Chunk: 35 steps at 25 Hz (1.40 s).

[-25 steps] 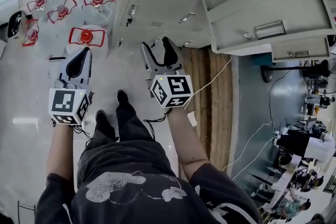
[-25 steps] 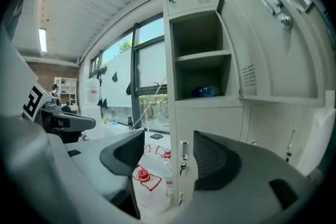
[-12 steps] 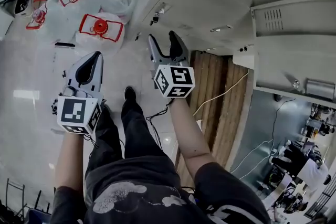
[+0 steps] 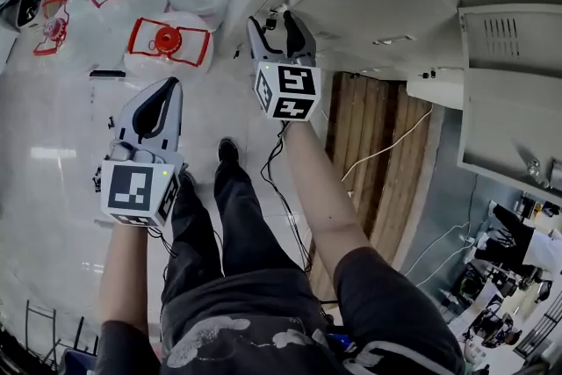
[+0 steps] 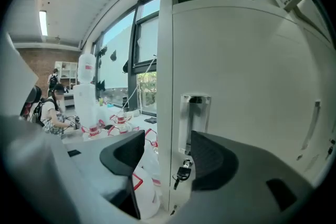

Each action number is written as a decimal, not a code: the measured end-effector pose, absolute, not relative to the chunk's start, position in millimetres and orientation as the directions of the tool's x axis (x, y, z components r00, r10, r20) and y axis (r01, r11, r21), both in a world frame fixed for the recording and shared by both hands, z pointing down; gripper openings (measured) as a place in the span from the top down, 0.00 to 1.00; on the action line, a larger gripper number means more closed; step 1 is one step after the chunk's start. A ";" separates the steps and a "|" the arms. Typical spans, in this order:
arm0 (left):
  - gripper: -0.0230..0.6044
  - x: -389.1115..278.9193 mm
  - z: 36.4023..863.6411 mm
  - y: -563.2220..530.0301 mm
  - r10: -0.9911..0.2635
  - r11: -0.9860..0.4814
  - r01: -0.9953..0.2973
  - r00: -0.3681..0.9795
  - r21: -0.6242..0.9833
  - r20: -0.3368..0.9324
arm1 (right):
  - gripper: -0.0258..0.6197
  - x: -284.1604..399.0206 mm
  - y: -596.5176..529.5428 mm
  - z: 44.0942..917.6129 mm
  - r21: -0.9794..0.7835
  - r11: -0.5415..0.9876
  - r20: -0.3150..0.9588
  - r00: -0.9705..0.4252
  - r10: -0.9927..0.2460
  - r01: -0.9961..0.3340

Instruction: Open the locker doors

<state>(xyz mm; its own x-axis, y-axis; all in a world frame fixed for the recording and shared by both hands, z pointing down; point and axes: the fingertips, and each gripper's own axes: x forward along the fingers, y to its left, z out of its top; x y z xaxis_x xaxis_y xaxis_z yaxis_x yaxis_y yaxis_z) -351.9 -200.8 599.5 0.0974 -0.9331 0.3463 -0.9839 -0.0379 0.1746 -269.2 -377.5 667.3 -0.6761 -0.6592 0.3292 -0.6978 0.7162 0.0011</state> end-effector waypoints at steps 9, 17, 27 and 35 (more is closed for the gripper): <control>0.95 -346.6 609.4 -202.0 -0.921 -0.062 -0.976 0.136 0.208 0.366 | 0.52 -284.2 -401.9 671.6 -0.001 0.704 0.321 -0.667 -0.673 -0.710; 0.95 -338.2 610.0 -192.6 -0.917 -0.076 -0.969 0.161 0.235 0.366 | 0.52 -288.1 -400.8 668.9 -0.154 0.624 0.285 -0.639 -0.715 -0.767; 0.95 -328.8 590.5 -168.7 -0.909 -0.136 -0.965 0.212 0.226 0.359 | 0.59 -260.9 -368.4 670.4 -0.161 0.506 0.353 -0.528 -0.772 -0.847; 0.95 -313.3 589.5 -138.0 -0.892 -0.204 -0.951 0.278 0.232 0.356 | 0.66 -228.4 -345.0 673.2 -0.201 0.345 0.393 -0.398 -0.829 -0.917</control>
